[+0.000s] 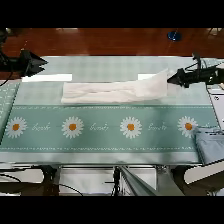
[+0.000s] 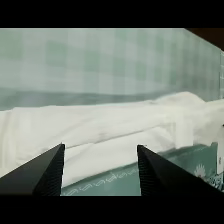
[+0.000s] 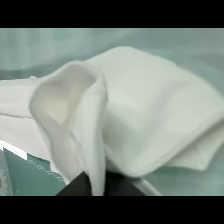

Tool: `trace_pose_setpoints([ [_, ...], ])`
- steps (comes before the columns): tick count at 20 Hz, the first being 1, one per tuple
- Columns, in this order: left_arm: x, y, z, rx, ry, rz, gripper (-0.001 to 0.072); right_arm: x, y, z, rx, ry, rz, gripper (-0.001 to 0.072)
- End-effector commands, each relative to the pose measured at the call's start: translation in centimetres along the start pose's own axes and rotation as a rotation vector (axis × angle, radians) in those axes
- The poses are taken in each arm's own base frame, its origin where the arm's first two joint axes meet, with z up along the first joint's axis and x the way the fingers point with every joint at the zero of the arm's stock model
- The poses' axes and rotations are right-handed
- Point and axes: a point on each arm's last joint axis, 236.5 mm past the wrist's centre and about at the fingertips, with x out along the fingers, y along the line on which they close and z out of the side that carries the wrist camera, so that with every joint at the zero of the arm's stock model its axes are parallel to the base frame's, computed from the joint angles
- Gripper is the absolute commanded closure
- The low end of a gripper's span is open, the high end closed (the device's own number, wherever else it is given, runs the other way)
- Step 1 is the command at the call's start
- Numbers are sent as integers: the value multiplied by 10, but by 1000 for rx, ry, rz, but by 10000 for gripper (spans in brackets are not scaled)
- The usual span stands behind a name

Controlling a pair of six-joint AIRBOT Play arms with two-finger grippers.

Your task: Fold the shirts.

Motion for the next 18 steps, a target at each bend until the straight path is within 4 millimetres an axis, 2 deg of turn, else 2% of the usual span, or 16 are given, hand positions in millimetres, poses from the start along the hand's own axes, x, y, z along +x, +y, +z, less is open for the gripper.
trace_pose_setpoints([
  [1,32,-36,-22,66,81,-41,330,-39,47,16,-73,-83,-7,694],
  [4,71,-80,-46,148,139,-78,617,-54,65,13,-87,-97,-6,694],
  [5,85,-95,-54,177,147,-89,666,-56,68,12,-82,-95,-3,694],
  [8,131,-140,-87,250,189,-129,672,-57,76,5,-65,-72,11,694],
  [11,173,-171,-127,235,239,-148,672,-54,82,-5,-55,-31,24,694],
  [14,211,-189,-163,202,275,-145,672,-51,88,-15,-46,14,40,694],
  [18,254,-195,-214,163,342,-125,672,-56,96,-21,-53,25,35,694],
])
